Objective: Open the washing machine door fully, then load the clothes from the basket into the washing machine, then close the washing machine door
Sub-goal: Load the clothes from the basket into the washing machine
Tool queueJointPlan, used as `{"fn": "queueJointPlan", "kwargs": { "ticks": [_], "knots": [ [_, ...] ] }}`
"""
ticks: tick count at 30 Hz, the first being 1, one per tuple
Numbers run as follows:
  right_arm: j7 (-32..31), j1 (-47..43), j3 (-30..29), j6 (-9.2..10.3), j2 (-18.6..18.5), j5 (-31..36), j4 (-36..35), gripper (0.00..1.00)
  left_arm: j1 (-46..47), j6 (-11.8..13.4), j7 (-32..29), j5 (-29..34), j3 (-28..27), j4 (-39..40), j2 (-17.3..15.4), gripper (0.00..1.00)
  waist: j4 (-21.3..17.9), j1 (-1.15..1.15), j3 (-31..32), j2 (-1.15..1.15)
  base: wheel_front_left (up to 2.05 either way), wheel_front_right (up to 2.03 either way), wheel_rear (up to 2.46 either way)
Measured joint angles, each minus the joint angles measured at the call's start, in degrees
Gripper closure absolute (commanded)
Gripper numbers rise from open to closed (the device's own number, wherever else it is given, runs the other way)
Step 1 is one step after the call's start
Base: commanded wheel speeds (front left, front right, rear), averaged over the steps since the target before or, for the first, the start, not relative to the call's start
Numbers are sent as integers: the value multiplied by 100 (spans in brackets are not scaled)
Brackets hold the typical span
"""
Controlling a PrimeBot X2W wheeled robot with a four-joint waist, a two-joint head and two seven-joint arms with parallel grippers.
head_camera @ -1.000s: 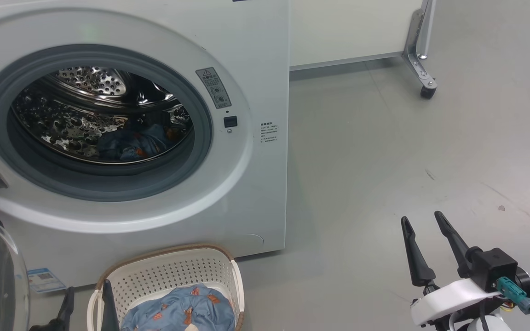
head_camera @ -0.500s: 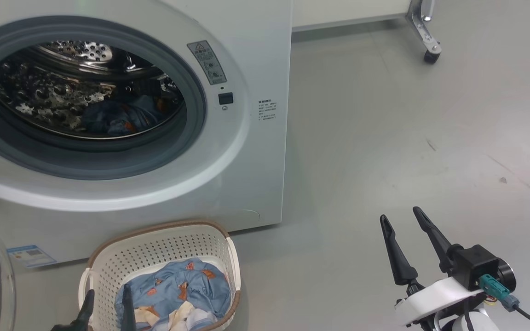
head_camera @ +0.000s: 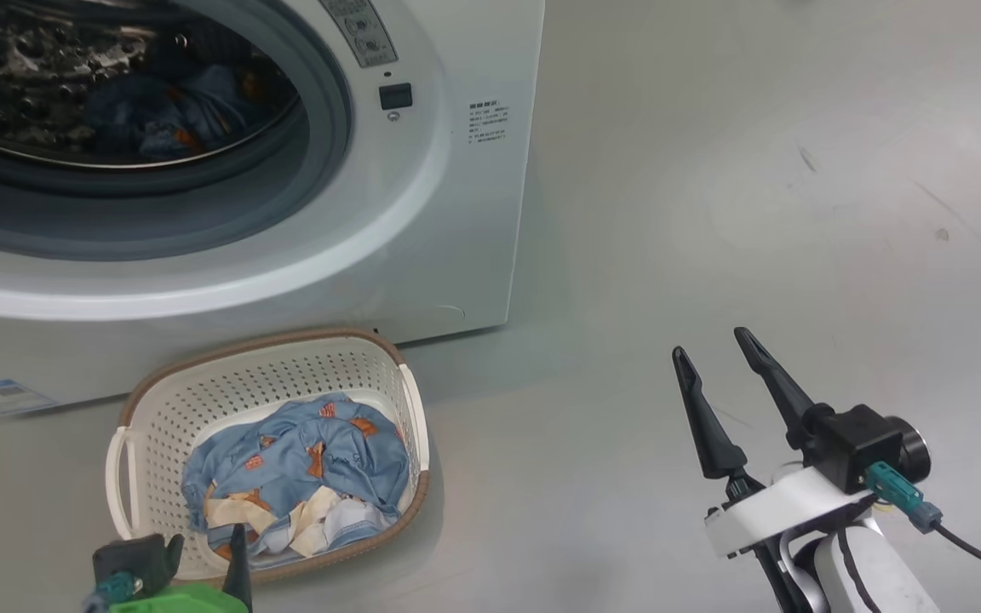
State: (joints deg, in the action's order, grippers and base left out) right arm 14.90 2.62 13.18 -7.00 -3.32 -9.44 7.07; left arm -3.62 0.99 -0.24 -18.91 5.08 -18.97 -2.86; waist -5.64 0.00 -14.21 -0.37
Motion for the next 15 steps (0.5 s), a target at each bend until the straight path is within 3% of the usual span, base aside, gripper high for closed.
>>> {"fn": "queueJointPlan", "kwargs": {
  "ticks": [15],
  "knots": [
    [0,906,-77,-1,7,45,-257,0,1512,-67,-920,-512,-392,-561,-333,0,-260,0,-1208,0,0,0,0]
  ]
}}
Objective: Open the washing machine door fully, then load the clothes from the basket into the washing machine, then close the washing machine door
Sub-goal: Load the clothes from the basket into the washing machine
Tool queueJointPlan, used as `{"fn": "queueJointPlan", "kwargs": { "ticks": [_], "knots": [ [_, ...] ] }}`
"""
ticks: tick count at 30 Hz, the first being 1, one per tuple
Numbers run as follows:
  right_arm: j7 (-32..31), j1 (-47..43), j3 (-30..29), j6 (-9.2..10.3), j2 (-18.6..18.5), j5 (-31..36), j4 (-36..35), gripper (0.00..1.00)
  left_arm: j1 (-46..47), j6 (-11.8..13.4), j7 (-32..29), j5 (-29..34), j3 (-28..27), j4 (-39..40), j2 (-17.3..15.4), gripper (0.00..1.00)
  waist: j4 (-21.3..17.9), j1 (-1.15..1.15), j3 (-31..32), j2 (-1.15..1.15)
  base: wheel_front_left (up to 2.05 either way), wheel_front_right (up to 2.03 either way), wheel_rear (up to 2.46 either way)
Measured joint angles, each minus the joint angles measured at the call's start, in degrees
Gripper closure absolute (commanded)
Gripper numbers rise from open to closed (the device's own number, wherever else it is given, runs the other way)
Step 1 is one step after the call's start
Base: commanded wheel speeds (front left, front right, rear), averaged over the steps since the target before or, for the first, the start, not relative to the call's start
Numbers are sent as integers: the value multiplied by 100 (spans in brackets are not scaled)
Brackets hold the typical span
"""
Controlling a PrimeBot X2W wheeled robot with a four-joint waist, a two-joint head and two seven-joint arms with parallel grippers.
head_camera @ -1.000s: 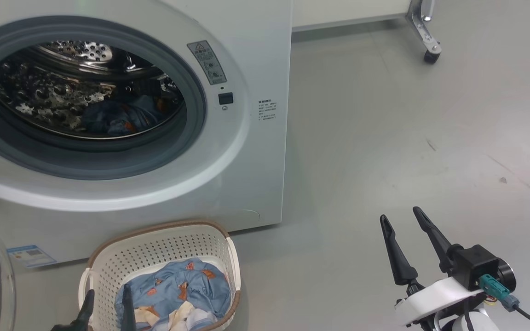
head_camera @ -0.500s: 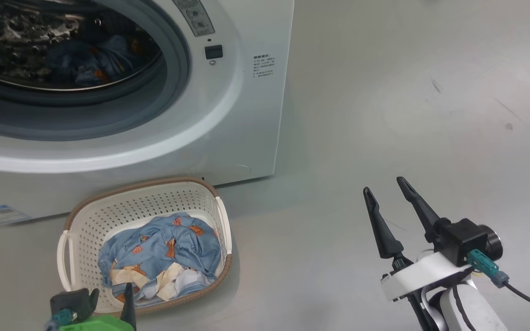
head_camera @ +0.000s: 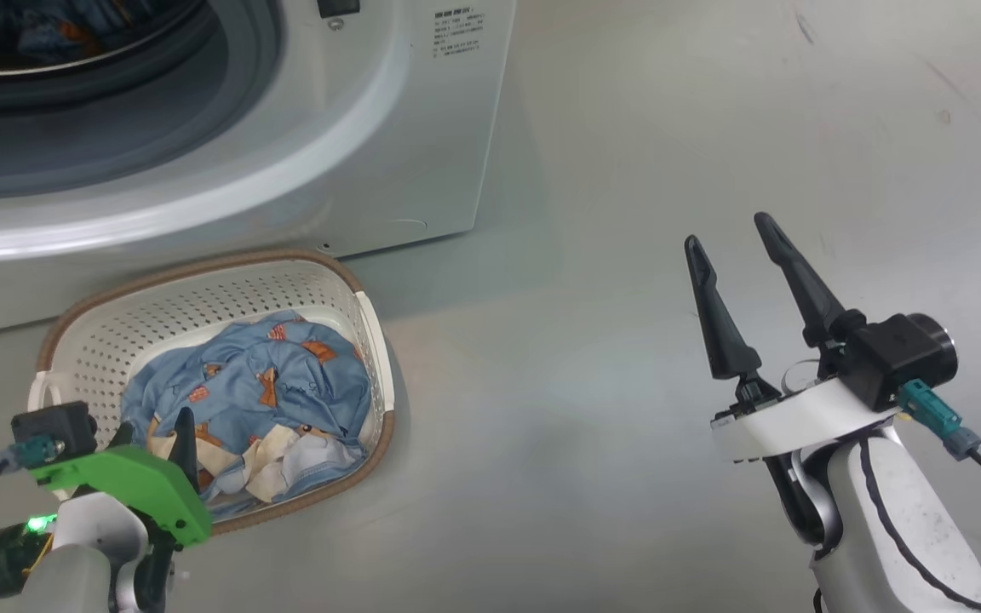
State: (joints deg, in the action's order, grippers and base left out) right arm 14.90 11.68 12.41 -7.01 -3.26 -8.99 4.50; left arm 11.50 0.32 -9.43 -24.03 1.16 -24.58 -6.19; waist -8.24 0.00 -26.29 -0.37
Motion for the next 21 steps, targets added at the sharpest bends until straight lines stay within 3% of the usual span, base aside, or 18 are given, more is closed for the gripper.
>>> {"fn": "queueJointPlan", "kwargs": {
  "ticks": [21],
  "knots": [
    [0,690,-88,0,3,64,-36,0,1215,-266,-1159,-543,-144,-1294,-172,0,-134,1,-1285,0,0,0,0]
  ]
}}
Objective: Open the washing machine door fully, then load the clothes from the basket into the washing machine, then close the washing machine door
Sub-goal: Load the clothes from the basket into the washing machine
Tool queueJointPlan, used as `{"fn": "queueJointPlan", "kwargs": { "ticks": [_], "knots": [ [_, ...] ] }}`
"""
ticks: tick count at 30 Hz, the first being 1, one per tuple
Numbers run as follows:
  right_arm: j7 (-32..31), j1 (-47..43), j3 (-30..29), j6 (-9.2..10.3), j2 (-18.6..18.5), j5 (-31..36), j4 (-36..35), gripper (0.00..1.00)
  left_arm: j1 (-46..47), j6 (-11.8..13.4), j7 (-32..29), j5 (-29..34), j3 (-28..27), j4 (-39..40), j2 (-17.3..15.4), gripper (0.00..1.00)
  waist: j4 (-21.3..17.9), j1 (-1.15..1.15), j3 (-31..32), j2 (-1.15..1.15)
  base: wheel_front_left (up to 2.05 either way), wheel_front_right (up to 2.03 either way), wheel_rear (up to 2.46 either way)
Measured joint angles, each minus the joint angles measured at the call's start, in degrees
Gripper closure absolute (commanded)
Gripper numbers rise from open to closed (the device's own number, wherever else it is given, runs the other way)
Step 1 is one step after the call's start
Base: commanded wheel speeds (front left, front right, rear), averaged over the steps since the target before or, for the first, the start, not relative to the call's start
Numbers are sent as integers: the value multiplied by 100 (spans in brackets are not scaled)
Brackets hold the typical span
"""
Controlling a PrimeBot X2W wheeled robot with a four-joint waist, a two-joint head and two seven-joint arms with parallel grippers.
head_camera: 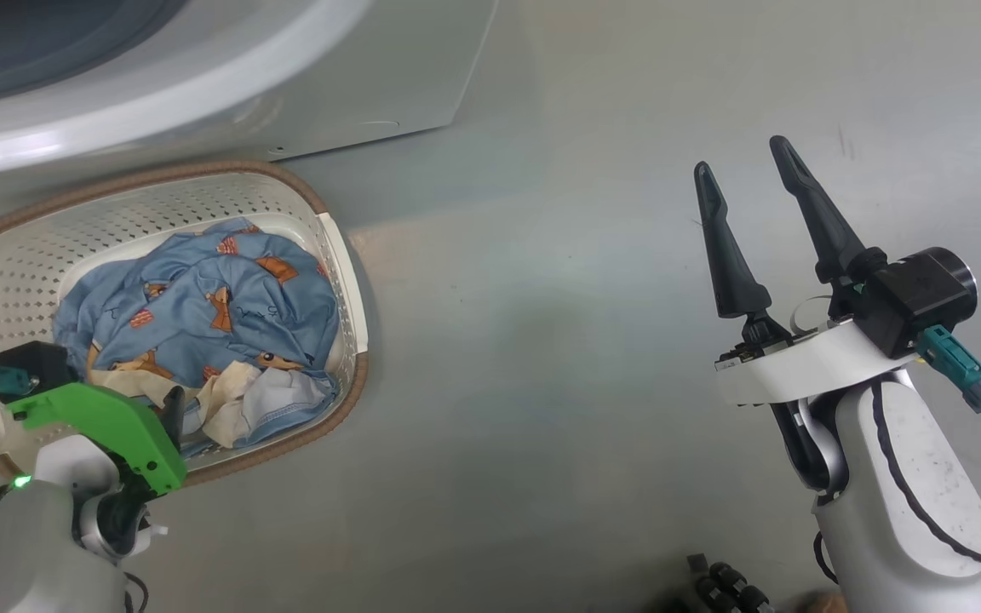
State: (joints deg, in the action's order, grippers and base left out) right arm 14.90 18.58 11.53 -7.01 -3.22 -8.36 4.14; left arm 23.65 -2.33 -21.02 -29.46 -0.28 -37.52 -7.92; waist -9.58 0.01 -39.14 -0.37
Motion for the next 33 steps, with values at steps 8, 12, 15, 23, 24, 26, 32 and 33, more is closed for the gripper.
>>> {"fn": "queueJointPlan", "kwargs": {
  "ticks": [8,12,15,23,24,26,32,33],
  "knots": [
    [0,97,-45,0,2,43,-7,0,371,-122,-221,-142,-3,-335,-2,0,-31,0,-325,0,0,0,0],
    [0,98,-149,0,3,44,-22,0,536,-167,-265,-144,-4,-501,-3,0,-23,0,-487,0,0,0,0],
    [0,98,-197,0,5,59,-31,0,660,-178,-267,-147,-4,-622,-5,0,-2,0,-596,0,0,0,0],
    [0,153,-278,0,9,113,-102,0,918,-272,-269,-183,23,-888,-11,0,67,0,-836,0,0,0,0],
    [0,161,-279,0,9,129,-111,0,951,-276,-269,-183,29,-915,-11,0,74,-1,-863,0,0,0,0],
    [0,176,-282,0,8,144,-131,0,1034,-278,-268,-183,43,-973,-9,0,88,-1,-920,0,0,0,0],
    [0,187,-285,0,-3,149,-162,0,1228,-350,-246,-182,97,-1100,-25,0,117,-1,-1090,0,0,0,0],
    [0,187,-288,0,-5,166,-167,0,1246,-368,-221,-182,107,-1137,-30,0,119,-1,-1118,0,0,0,0]
  ]
}}
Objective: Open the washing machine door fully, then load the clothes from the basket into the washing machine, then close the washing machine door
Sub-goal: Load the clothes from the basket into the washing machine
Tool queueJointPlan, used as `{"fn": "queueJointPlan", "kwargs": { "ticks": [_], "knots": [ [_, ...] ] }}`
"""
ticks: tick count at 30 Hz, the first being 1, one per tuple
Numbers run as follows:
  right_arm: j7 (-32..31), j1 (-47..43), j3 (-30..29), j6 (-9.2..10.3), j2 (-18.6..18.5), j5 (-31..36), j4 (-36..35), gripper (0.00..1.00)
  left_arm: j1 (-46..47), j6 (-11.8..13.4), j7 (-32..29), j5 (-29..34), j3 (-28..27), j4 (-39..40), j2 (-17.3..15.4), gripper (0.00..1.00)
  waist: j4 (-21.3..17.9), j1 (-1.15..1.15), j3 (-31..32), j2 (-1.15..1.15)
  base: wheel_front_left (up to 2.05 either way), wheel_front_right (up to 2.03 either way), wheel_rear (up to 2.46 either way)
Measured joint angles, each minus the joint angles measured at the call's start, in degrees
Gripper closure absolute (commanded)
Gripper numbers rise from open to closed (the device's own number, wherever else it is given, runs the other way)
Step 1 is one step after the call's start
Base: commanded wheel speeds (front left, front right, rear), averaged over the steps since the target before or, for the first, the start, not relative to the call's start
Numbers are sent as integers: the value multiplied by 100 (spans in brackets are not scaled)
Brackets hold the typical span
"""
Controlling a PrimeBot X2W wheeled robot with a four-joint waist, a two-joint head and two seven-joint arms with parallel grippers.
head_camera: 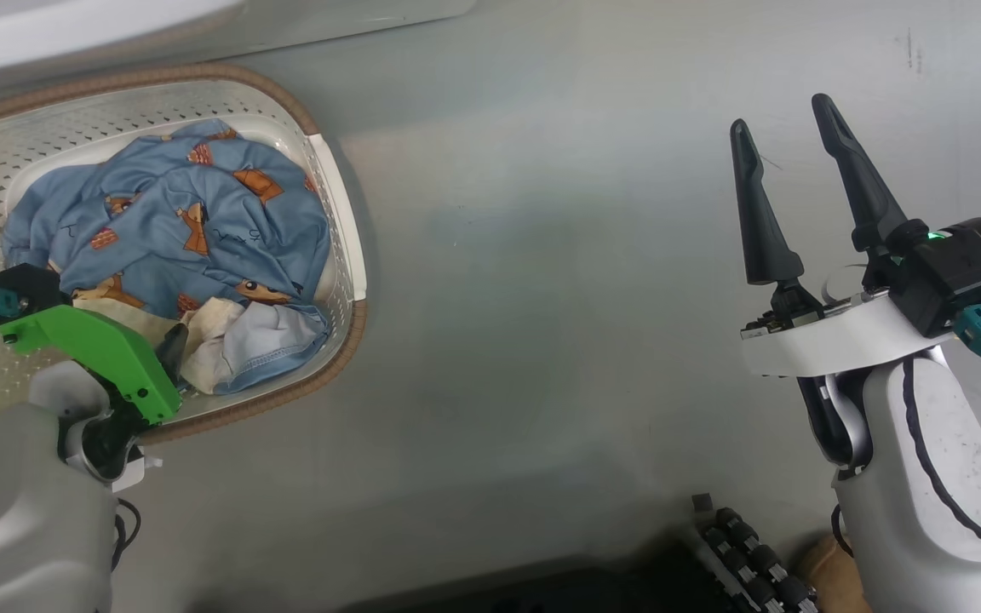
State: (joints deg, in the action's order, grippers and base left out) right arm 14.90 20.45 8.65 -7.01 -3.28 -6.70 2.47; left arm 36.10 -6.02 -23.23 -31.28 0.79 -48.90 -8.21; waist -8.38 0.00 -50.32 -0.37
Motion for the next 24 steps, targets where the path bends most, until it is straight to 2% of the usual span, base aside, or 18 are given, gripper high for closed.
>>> {"fn": "queueJointPlan", "kwargs": {
  "ticks": [20,23,24],
  "knots": [
    [0,2,-93,0,-42,91,-98,0,442,-103,170,-85,229,-424,33,0,16,0,-349,0,0,0,0],
    [0,2,-112,0,-44,130,-100,0,475,-107,271,-52,304,-468,31,44,12,0,-380,0,0,0,0],
    [0,2,-119,0,-46,130,-102,0,483,-108,292,-52,308,-486,30,53,12,0,-384,0,0,0,0]
  ]
}}
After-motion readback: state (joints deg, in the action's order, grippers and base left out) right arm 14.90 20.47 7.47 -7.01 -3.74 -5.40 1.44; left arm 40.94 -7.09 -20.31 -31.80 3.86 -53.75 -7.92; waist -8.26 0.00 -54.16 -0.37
